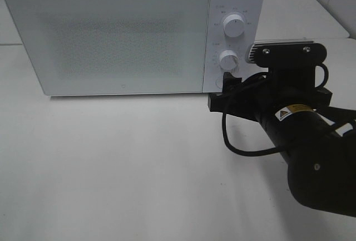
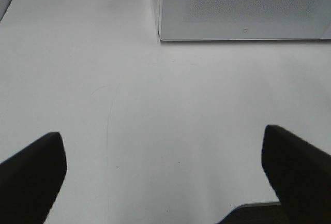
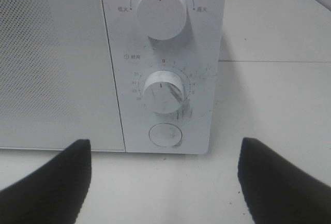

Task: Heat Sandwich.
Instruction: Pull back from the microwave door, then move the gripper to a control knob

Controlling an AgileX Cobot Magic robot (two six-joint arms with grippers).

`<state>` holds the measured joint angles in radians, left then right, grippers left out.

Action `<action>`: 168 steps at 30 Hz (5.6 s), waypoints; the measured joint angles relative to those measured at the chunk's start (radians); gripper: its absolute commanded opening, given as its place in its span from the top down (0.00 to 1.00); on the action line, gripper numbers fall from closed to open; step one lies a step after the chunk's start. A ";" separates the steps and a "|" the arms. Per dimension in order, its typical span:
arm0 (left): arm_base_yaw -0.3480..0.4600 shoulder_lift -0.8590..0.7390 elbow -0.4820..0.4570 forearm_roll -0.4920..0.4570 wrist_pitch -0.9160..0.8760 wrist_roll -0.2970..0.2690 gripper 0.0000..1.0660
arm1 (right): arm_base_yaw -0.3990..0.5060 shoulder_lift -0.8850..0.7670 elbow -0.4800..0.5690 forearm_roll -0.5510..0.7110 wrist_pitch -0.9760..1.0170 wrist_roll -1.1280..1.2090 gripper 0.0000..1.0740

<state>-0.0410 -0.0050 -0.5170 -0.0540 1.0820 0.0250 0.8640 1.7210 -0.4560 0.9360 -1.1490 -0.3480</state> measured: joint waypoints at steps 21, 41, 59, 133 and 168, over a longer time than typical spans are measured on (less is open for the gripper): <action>0.000 0.000 0.000 0.000 0.000 0.000 0.09 | 0.012 0.014 -0.022 0.025 0.001 0.048 0.29; 0.000 0.000 0.000 0.000 0.000 0.000 0.09 | -0.039 0.015 -0.027 -0.017 0.001 0.111 0.29; 0.000 0.000 0.000 0.000 0.000 0.000 0.09 | -0.175 0.200 -0.172 -0.176 0.035 0.111 0.29; 0.000 0.000 0.000 0.000 0.000 0.000 0.09 | -0.288 0.321 -0.347 -0.293 0.100 0.145 0.94; 0.000 0.000 0.000 0.000 0.000 0.000 0.09 | -0.291 0.332 -0.325 -0.345 0.038 1.387 0.96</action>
<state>-0.0410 -0.0050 -0.5170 -0.0540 1.0820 0.0250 0.5730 2.0530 -0.7810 0.5910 -1.1110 1.0390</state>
